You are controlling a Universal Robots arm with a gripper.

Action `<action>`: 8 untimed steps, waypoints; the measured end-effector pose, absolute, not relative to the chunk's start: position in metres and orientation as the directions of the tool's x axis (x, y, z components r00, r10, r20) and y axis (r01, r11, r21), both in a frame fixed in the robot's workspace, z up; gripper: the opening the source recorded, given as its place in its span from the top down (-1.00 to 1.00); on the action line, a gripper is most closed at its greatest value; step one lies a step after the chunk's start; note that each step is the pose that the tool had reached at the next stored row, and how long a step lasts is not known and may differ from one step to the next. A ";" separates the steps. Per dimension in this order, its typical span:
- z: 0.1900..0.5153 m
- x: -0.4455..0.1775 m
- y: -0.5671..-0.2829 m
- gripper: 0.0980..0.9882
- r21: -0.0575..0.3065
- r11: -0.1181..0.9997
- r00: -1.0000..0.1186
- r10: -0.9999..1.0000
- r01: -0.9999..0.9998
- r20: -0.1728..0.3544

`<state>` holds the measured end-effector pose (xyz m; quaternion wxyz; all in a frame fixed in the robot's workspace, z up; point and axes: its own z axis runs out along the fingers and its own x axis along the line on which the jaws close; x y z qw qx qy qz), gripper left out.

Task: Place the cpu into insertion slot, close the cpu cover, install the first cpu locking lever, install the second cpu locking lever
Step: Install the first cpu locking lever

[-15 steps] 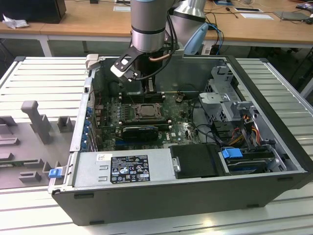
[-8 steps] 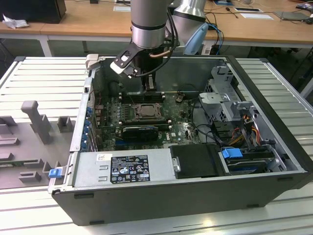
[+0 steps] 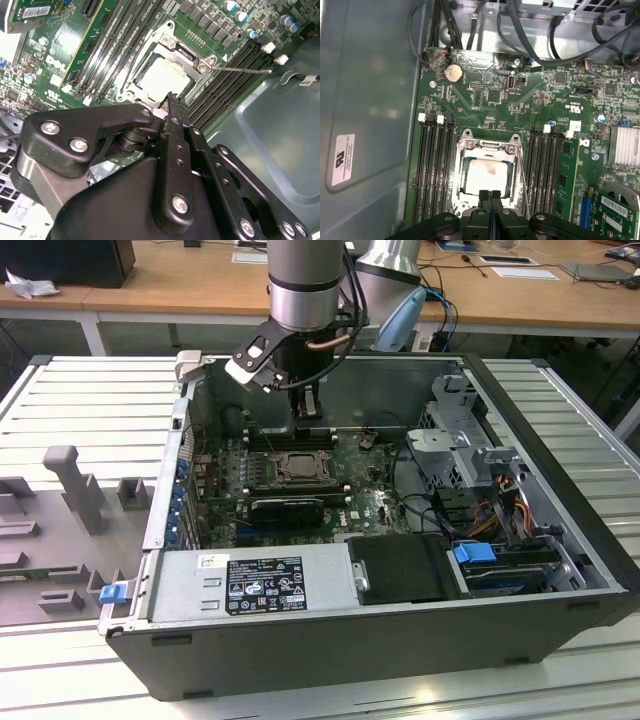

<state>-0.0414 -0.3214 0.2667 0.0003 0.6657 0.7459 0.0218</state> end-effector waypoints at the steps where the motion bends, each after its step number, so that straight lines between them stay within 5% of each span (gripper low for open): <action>1: 0.267 -0.041 -0.321 0.98 0.033 0.124 -0.125 0.992 0.992 0.029; 8: 0.267 -0.041 -0.321 0.98 0.033 0.171 -0.172 0.985 0.985 0.029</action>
